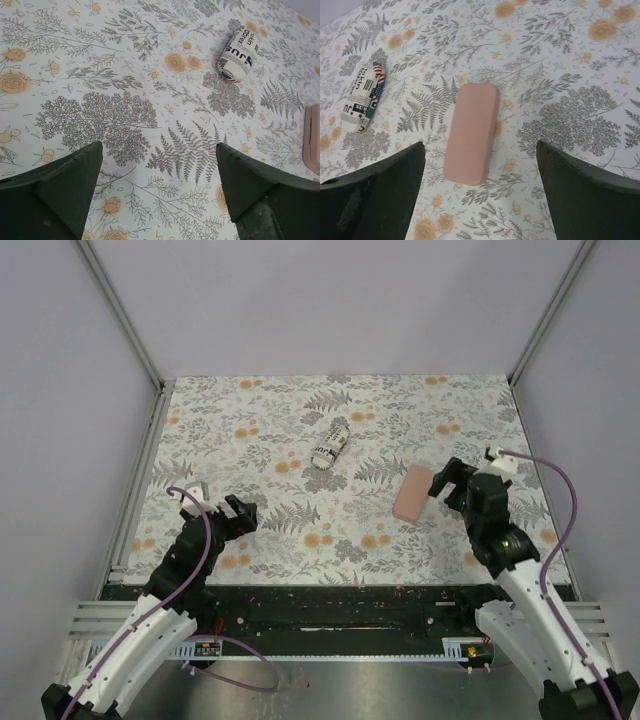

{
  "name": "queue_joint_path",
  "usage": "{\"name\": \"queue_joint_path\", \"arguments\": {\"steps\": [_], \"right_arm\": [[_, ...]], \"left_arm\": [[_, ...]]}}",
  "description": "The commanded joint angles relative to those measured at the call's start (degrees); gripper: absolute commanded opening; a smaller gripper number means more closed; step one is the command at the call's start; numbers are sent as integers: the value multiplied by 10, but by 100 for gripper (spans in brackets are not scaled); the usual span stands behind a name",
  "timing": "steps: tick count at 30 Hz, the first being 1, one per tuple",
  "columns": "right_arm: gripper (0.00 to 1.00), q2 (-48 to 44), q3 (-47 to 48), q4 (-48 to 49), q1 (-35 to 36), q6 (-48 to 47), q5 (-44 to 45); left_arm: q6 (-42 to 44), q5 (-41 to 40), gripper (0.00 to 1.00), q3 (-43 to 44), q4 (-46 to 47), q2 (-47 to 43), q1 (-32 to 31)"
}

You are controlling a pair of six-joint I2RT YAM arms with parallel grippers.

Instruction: Organize the sunglasses

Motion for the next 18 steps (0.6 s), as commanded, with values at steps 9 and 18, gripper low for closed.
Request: {"name": "queue_joint_path", "arguments": {"steps": [9,18], "right_arm": [[99,-265,-203,101,3,11,70],[99,-226,-184,97,3,15,71]], "left_arm": [[10,12,99,-4,35,0,1],[8,8,99,-8,34,-9,1]]}}
